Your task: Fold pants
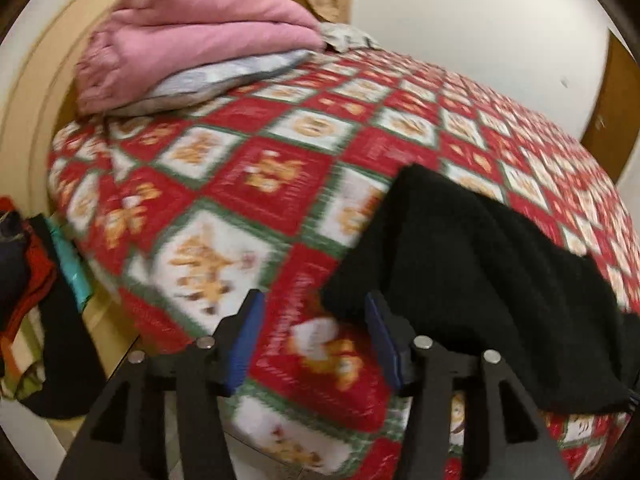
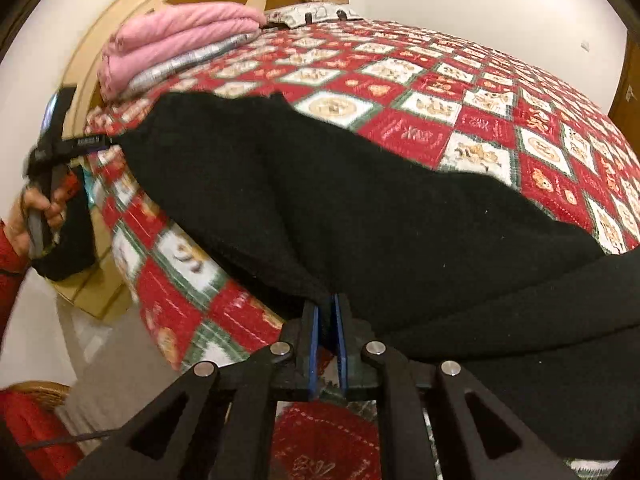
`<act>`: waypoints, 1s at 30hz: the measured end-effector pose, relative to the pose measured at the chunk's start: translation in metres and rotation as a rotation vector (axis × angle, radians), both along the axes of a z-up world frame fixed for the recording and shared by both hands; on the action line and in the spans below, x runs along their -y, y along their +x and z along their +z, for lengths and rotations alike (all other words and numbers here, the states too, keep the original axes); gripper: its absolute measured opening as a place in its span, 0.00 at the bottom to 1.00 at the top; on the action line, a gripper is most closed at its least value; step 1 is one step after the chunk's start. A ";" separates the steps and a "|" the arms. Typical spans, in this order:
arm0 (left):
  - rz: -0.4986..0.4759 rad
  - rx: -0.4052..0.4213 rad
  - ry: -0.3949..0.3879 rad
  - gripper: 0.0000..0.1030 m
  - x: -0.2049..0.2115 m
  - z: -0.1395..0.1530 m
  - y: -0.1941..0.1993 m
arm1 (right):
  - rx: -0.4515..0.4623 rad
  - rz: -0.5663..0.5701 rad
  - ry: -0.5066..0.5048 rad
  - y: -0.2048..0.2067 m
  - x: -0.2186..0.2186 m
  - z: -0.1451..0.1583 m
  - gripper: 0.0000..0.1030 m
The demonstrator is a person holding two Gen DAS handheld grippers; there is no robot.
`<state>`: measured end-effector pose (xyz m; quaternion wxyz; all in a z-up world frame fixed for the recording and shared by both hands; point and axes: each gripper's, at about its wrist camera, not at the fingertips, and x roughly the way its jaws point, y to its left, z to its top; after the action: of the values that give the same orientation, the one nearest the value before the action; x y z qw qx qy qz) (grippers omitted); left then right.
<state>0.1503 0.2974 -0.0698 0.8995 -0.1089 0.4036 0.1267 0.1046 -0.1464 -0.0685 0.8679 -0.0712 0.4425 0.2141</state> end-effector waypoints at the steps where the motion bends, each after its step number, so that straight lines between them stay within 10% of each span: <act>1: 0.014 0.010 0.003 0.54 -0.004 0.004 -0.006 | 0.012 0.001 0.023 -0.004 0.001 0.006 0.16; 4: 0.044 0.017 0.095 0.59 -0.005 0.015 -0.018 | 0.042 0.006 0.141 -0.011 0.008 0.033 0.51; 8: -0.030 0.018 0.155 0.59 0.018 0.023 -0.020 | 0.125 0.025 0.257 -0.006 -0.002 0.062 0.57; 14: -0.138 0.035 -0.228 0.59 0.044 0.013 -0.027 | 0.108 0.085 0.251 0.017 -0.062 0.057 0.57; 25: -0.059 0.063 -0.566 0.58 0.030 -0.017 0.009 | 0.024 0.011 0.320 0.008 -0.063 0.027 0.57; 30: 0.011 0.139 -0.636 0.18 0.008 -0.019 0.010 | 0.057 -0.007 0.277 0.005 -0.060 0.031 0.57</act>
<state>0.1601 0.2894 -0.0891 0.8450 -0.3951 0.3601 -0.0088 0.1095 -0.0863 -0.0377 0.8824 0.0444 0.3841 0.2681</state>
